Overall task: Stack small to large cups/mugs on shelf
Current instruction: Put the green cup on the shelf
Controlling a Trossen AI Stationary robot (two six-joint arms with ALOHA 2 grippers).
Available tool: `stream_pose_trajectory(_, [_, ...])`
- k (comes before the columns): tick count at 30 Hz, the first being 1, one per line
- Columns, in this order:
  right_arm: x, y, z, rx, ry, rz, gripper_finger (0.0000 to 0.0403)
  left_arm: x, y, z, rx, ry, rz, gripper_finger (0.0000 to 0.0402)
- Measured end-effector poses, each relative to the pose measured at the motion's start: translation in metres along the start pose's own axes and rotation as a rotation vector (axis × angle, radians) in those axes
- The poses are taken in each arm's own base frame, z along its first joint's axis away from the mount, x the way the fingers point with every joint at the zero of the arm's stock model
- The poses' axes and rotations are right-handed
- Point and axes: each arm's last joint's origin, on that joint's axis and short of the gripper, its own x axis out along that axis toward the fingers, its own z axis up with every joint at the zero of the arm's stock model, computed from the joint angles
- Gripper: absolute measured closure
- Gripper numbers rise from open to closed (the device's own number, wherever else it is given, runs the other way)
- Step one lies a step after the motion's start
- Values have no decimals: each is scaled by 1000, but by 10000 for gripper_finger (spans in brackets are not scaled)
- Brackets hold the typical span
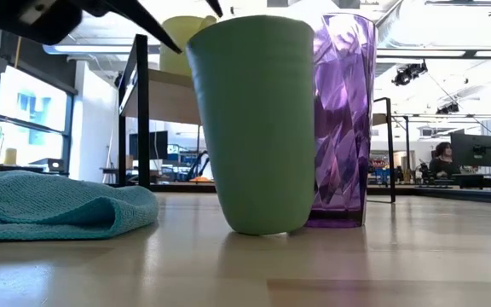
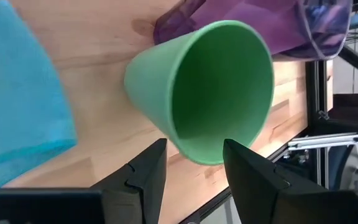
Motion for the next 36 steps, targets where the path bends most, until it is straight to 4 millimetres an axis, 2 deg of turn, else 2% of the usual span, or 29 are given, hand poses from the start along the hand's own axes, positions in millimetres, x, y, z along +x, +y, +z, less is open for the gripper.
stream_pose_trajectory(13, [0,0,0,18,3,0,206,11,-8,20,33,10,8,254])
stream_pose_trajectory(21, [0,0,0,8,3,0,206,13,-8,23,51,25,23,256])
stream_pose_trajectory(36, [0,0,0,-18,3,-1,206,13,-8,22,71,75,35,335])
